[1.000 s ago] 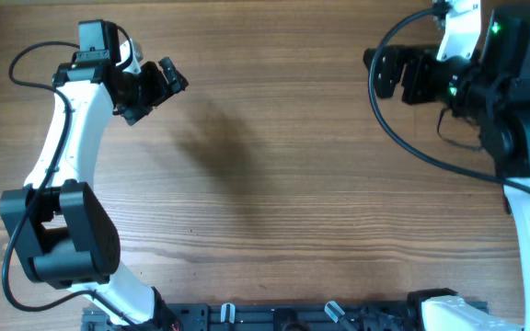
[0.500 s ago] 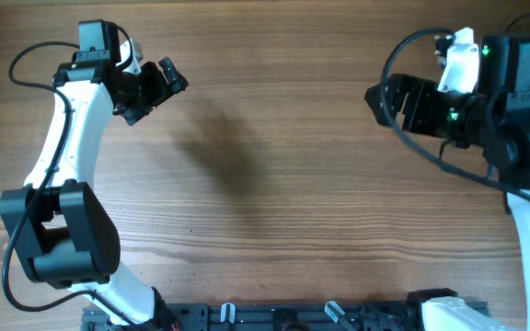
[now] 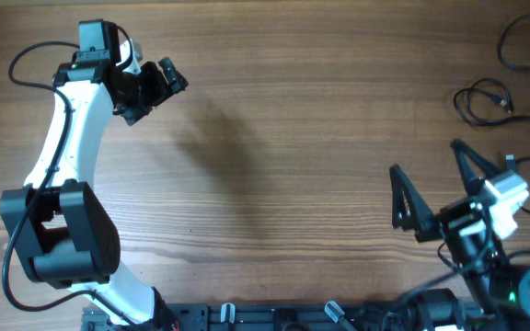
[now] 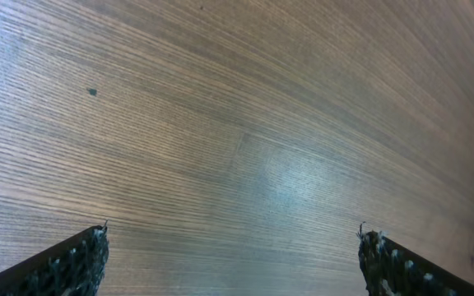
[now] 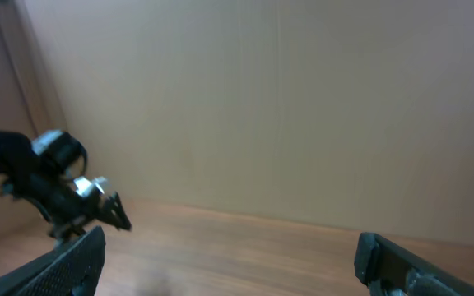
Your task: Untangle cables
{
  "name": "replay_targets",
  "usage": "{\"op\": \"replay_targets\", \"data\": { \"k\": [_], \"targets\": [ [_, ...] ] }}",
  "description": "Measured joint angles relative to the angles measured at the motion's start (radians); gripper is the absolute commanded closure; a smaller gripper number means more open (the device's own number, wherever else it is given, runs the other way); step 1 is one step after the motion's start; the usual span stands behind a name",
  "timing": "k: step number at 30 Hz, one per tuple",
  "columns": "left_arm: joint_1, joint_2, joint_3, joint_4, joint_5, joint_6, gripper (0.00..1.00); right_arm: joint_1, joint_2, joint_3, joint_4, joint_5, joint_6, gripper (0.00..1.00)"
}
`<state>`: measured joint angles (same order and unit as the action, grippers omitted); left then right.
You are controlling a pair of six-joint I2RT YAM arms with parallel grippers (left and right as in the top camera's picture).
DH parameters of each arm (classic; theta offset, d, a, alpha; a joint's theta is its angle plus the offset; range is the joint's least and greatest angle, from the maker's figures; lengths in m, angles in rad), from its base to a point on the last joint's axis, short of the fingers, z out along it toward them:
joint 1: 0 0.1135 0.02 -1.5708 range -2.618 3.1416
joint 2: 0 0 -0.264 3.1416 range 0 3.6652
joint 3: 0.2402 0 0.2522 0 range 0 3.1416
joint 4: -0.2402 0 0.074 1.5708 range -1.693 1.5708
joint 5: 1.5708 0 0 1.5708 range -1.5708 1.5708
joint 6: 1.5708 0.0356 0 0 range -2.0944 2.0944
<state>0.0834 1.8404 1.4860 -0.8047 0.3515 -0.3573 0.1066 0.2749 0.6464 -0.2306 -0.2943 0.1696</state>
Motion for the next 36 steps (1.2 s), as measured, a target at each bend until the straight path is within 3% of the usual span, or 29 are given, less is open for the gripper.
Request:
{"op": "replay_targets", "data": {
  "k": [5,10,16,18,20,22,24,31,33,36],
  "targets": [
    [0.000,0.000,0.000,0.000,0.000,0.000,0.00,0.000,-0.191,-0.090,0.003,0.000,0.116,0.00],
    [0.000,0.000,0.000,0.000,0.000,0.000,0.00,0.000,-0.256,-0.174,0.006,0.000,0.263,0.00],
    [0.000,0.000,0.000,0.000,0.000,0.000,0.00,0.000,-0.257,-0.310,0.005,0.002,0.786,0.00],
    [0.000,0.000,0.000,0.000,0.000,0.000,0.00,0.000,-0.257,-0.385,-0.006,0.009,1.114,0.00],
    [0.000,0.000,0.000,0.000,0.000,0.000,0.00,0.000,-0.257,-0.475,-0.035,0.017,1.532,0.00],
    [0.000,0.000,0.000,0.000,0.000,0.000,0.00,0.000,-0.257,-0.524,-0.034,0.031,1.723,0.00],
    [0.000,0.000,0.000,0.000,0.000,0.000,0.00,0.000,-0.259,-0.526,-0.081,0.038,1.825,0.00],
    [0.000,0.000,0.000,0.000,0.000,0.000,0.00,0.000,-0.259,-0.526,-0.103,0.042,1.855,0.00],
    [0.000,0.000,0.000,0.000,0.000,0.000,0.00,0.000,-0.259,-0.526,-0.104,0.042,1.723,0.00],
    [0.000,0.000,0.000,0.000,0.000,0.000,0.00,0.000,-0.259,-0.526,-0.105,0.052,1.349,0.00]
  ]
}}
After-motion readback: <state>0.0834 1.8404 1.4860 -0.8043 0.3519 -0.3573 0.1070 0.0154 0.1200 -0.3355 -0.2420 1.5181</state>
